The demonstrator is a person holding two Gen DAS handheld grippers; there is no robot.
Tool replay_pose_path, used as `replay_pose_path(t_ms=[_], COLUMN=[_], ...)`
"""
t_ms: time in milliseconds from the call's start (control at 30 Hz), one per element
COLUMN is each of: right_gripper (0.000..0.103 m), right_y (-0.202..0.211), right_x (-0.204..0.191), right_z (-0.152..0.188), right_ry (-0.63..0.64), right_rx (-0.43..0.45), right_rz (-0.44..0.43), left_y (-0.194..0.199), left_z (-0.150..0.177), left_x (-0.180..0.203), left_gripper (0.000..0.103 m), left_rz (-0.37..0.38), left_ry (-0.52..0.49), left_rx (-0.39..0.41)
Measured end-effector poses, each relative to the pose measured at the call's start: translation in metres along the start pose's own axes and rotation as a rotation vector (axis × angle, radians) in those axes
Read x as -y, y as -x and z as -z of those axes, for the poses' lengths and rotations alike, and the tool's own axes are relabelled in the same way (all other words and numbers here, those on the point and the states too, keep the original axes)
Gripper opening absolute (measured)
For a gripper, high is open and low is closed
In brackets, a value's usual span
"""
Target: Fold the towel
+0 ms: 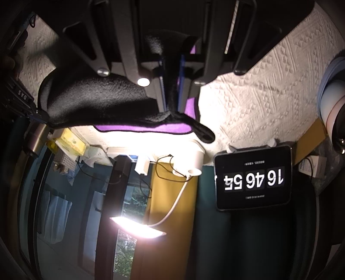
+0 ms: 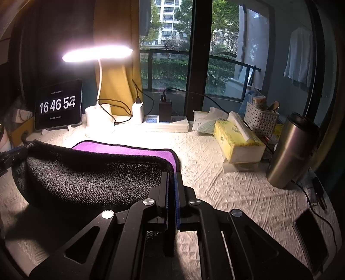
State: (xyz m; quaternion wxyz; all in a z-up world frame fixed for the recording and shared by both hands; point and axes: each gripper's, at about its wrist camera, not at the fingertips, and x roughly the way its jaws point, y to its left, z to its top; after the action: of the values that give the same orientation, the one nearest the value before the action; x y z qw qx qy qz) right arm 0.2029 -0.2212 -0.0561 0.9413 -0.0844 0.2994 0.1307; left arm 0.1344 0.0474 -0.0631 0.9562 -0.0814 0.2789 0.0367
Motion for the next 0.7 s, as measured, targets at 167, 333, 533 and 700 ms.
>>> replay_pose_path(t_ms=[167,333,533,700], right_gripper=[0.005,0.005,0.005,0.005], right_y=[-0.009,-0.020,-0.029,-0.039], right_x=[0.001,0.003,0.003,0.005], right_z=[-0.005,-0.010,-0.016,-0.023], right_ry=[0.006,0.003,0.005,0.005], right_rx=[0.005,0.008,0.012,0.016], right_rz=[0.001,0.003,0.003,0.001], left_y=[-0.009,-0.020,-0.030,-0.038], left_z=[-0.005,-0.012,-0.018,-0.021], left_x=[-0.002,-0.002,-0.001,-0.001], left_gripper=[0.011,0.011,0.011,0.011], left_rz=[0.005,0.004,0.002,-0.002], left_ry=[-0.005,-0.014,-0.016,-0.017], left_rx=[0.005,0.011,0.013,0.014])
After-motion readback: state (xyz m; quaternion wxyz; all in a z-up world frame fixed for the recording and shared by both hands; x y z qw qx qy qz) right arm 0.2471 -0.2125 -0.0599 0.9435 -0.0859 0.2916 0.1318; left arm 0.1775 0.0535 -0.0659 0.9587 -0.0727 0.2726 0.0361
